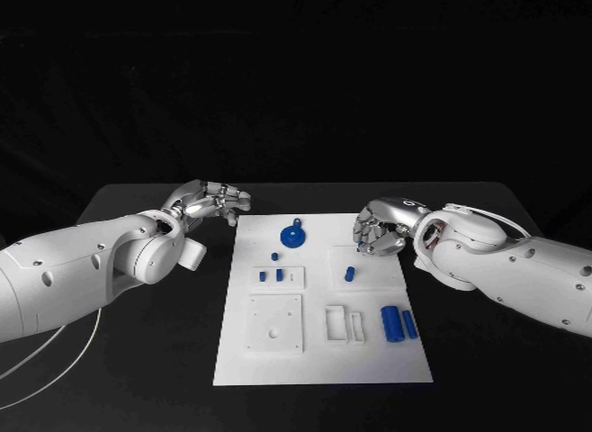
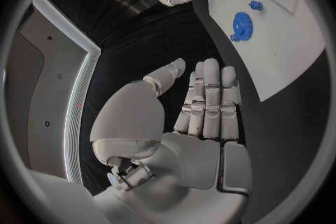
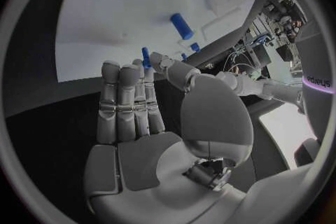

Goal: Assemble the parts on the task board

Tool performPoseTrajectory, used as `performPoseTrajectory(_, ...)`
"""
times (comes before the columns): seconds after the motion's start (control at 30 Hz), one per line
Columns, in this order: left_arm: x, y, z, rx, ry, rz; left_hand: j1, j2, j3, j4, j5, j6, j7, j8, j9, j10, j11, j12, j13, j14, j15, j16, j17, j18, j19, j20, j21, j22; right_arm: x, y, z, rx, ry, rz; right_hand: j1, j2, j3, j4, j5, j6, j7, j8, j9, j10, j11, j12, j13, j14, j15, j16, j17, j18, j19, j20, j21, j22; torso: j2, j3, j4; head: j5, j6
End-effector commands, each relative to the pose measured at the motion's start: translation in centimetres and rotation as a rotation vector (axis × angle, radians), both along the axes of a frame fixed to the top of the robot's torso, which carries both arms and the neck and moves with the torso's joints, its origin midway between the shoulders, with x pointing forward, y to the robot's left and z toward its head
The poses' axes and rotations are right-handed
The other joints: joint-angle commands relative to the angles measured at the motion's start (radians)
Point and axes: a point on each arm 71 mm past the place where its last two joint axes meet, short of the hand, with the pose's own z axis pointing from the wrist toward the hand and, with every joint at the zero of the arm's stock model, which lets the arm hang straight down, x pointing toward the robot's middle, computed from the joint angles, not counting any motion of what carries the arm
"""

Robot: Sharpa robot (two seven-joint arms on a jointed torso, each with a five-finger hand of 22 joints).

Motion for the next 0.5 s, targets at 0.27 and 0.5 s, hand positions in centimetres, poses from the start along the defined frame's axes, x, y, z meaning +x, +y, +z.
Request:
performPoseTrajectory(0.27, 0.1, -0.4, 0.2, -0.007, -0.021, -0.002, -0.003, -0.001, -0.005, 0.001, 0.003, -0.007, -0.003, -0.002, 0.002, -0.008, 0.003, -0.003, -0.001, 0.002, 0.005, -0.003, 0.002, 0.018, 0.005, -0.005, -0.004, 0.002, -1.9, 5.1, 1.2, 0.126, -0.004, 0.128, -0.002, 0.023, -0.008, -0.014, 0.011, -0.002, 0.006, -0.004, 0.003, 0.01, 0.005, -0.01, 0.026, -0.007, -0.003, 0.006, -0.004, 0.03, 0.005, -0.004, 0.002, 0.002, -0.002, -0.0004, -0.002, 0.034, 0.001)
performPoseTrajectory(0.5, 0.4, -0.9, 0.2, -0.009, -0.022, -0.006, -0.003, -0.001, -0.005, 0.001, 0.003, -0.007, -0.003, -0.001, 0.002, -0.008, 0.003, -0.003, -0.001, 0.002, 0.005, -0.003, 0.002, 0.018, 0.005, -0.005, -0.004, 0.002, -3.0, 8.2, 1.5, 0.084, -0.041, 0.211, -0.004, 0.026, -0.012, -0.019, 0.015, -0.002, 0.007, -0.005, 0.005, 0.01, 0.005, -0.012, 0.028, -0.007, -0.003, 0.006, -0.006, 0.03, 0.005, -0.004, 0.001, 0.003, -0.002, -0.0029, 0.0025, 0.055, -0.004)
